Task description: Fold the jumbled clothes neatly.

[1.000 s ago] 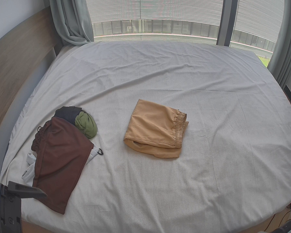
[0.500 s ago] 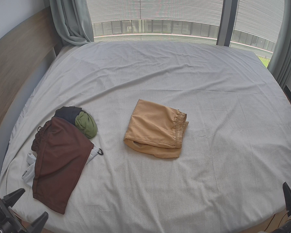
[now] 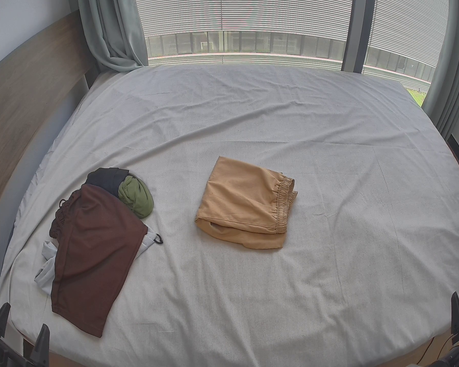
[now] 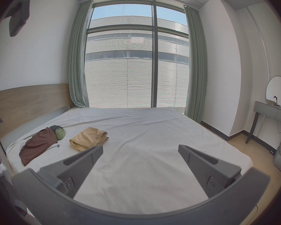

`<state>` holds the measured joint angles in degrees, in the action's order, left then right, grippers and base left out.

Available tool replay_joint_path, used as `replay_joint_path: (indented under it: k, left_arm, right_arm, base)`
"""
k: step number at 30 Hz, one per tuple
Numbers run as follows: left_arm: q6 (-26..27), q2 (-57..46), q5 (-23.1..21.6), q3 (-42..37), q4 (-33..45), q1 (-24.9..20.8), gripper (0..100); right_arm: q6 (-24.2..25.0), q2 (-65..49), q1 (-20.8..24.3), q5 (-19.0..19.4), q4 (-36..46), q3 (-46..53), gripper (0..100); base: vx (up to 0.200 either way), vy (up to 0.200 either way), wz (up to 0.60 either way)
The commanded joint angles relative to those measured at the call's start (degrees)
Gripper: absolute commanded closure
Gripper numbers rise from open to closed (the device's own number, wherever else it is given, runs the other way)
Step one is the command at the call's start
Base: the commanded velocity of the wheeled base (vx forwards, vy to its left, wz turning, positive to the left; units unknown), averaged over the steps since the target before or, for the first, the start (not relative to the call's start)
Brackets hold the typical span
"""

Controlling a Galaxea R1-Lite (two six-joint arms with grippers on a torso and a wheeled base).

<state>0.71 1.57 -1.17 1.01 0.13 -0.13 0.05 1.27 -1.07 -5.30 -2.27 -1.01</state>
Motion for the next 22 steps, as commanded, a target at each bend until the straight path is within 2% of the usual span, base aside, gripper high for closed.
replay_joint_path:
  k: [1,4,22]
  left_arm:
    - [0.0,-1.48,0.03,-1.01,0.04,0.13,0]
    - [0.0,-1.48,0.03,-1.01,-0.05,0.13,0]
    - [0.0,-1.48,0.03,-1.01,0.04,0.13,0]
  right_arm:
    - [-0.05,-0.92,0.28,5.3,4.38,0.31,0]
    - [-0.14,-0.92,0.11,4.78,2.09,0.92,0]
    - [0.13,-1.0,0.28,4.95,2.18,0.92,0]
  base:
    - [0.0,0.0,0.0]
    - [0.0,0.0,0.0]
    - [0.0,0.0,0.0]
